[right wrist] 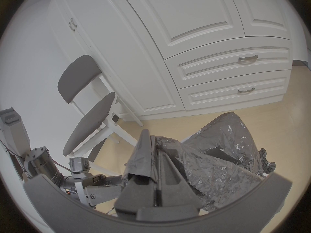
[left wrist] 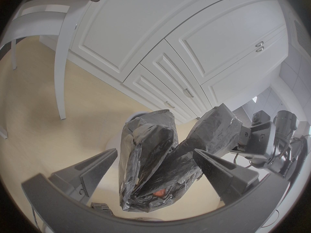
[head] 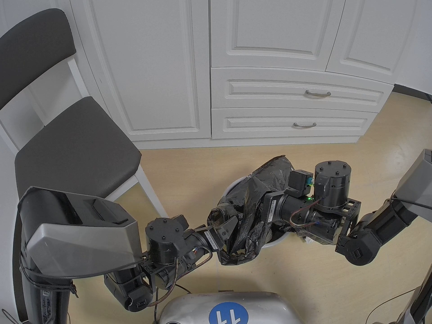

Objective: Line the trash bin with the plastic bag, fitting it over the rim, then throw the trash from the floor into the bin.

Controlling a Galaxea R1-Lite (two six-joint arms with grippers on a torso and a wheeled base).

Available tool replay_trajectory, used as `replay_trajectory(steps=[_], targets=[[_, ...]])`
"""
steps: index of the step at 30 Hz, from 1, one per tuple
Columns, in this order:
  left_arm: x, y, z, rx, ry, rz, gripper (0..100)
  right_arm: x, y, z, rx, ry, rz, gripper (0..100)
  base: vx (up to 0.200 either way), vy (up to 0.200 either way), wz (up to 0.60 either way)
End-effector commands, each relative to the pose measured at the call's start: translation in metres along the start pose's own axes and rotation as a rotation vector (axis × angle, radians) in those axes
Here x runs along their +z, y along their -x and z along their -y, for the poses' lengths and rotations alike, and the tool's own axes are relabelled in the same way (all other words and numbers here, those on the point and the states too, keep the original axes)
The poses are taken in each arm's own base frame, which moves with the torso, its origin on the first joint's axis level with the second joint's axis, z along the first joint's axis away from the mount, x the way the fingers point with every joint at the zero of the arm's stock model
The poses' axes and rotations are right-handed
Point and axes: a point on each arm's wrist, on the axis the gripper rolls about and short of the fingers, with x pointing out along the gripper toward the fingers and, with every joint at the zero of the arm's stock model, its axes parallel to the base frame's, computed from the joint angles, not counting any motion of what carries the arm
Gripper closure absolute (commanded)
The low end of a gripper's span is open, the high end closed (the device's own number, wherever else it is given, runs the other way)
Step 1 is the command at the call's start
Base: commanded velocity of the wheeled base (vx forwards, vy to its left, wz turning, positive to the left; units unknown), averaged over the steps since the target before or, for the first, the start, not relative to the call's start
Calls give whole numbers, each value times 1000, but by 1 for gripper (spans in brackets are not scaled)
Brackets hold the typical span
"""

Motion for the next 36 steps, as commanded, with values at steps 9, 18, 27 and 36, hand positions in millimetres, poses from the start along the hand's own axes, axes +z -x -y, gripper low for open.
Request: replay_trajectory(steps=[9, 18, 27, 36], targets=[[-14, -16, -5, -11, 0, -23, 0, -1, -13, -6, 19, -72, 9, 100, 0, 0, 0], [-22, -23, -4, -45, -16, -51, 0, -6, -26, -15, 34, -116, 10, 100, 0, 0, 0], [-22, -22, -3, -47, -18, -50, 0, -8, -36, -14, -3, -115, 22, 100, 0, 0, 0], [-24, -22, 2, -61, -20, -53, 0, -17, -54, -1, -42, -123, -11, 100, 0, 0, 0]])
